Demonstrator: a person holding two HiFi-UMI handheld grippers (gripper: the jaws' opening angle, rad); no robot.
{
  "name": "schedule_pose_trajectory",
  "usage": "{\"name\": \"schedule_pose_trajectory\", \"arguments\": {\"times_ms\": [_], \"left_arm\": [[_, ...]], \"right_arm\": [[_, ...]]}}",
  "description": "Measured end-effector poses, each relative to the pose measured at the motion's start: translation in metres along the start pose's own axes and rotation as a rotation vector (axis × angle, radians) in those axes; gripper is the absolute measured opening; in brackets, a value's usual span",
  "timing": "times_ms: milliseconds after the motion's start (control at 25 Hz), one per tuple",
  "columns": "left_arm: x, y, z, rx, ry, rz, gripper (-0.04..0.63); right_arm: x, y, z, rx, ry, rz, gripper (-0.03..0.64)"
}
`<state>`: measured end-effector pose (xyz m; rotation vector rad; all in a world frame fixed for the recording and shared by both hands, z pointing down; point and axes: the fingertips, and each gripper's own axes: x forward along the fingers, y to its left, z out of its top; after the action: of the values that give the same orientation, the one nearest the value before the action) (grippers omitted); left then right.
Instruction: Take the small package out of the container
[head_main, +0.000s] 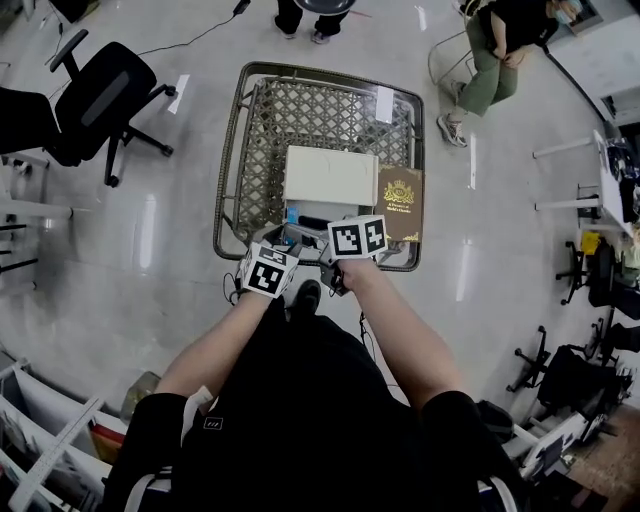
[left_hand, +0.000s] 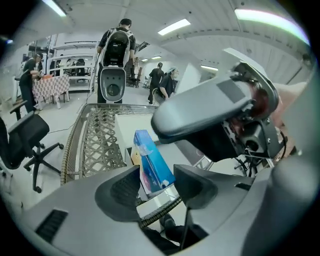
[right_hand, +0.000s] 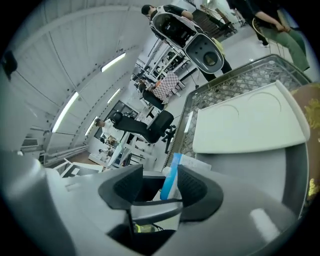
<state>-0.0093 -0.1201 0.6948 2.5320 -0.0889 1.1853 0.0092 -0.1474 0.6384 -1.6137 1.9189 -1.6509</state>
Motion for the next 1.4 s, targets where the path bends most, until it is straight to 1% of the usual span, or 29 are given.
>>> {"name": "schedule_pose_trajectory", "arguments": {"times_ms": [80,160,280,360,600,760,880,960,1080,1200,1320,1360,1400], "left_arm": [[0.003,0.006,0.000,-0.001,-0.002,0.020,0.206],[0.006,0.010,0.001,0.012,-0.005,0.040,0.186],[0.008,0.011,0.003,0.039,0.005,0.073,0.168],[0.007,0.010,0.004,0.044,0.009,0.089,0.101],[-0.007,0.009,0.015,0.035,-0.031,0.129,0.101],[-0.022,0.004,0.033,0.043,-0.094,0.164,0.101],[-0.042,-0.001,0.045,0.054,-0.121,0.179,0.100],[-0.058,0.001,0.055,0.061,-0.145,0.189,0.100],[-0.088,0.008,0.072,0.050,-0.201,0.211,0.100],[-0.115,0.014,0.092,0.041,-0.263,0.221,0.100],[-0.144,0.017,0.112,0.041,-0.344,0.219,0.100],[-0.155,0.018,0.120,0.043,-0.374,0.218,0.100],[-0.166,0.020,0.128,0.044,-0.401,0.217,0.098]], "right_arm": [[-0.010,-0.002,-0.001,-0.010,-0.032,0.001,0.227],[-0.022,-0.006,-0.003,-0.021,-0.059,0.004,0.227],[-0.045,-0.020,-0.009,-0.053,-0.072,-0.021,0.227],[-0.059,-0.030,-0.012,-0.055,-0.079,-0.037,0.227],[-0.083,-0.033,-0.008,-0.058,-0.127,-0.025,0.227],[-0.099,-0.027,0.004,-0.100,-0.176,0.017,0.227],[-0.109,-0.010,0.019,-0.162,-0.223,0.050,0.227],[-0.112,0.002,0.029,-0.218,-0.248,0.048,0.227],[-0.118,0.015,0.043,-0.277,-0.276,0.039,0.227],[-0.128,0.026,0.054,-0.289,-0.306,0.048,0.227],[-0.143,0.036,0.061,-0.293,-0.358,0.043,0.225],[-0.151,0.038,0.065,-0.299,-0.388,0.030,0.209],[-0.159,0.040,0.071,-0.306,-0.423,0.014,0.173]]}}
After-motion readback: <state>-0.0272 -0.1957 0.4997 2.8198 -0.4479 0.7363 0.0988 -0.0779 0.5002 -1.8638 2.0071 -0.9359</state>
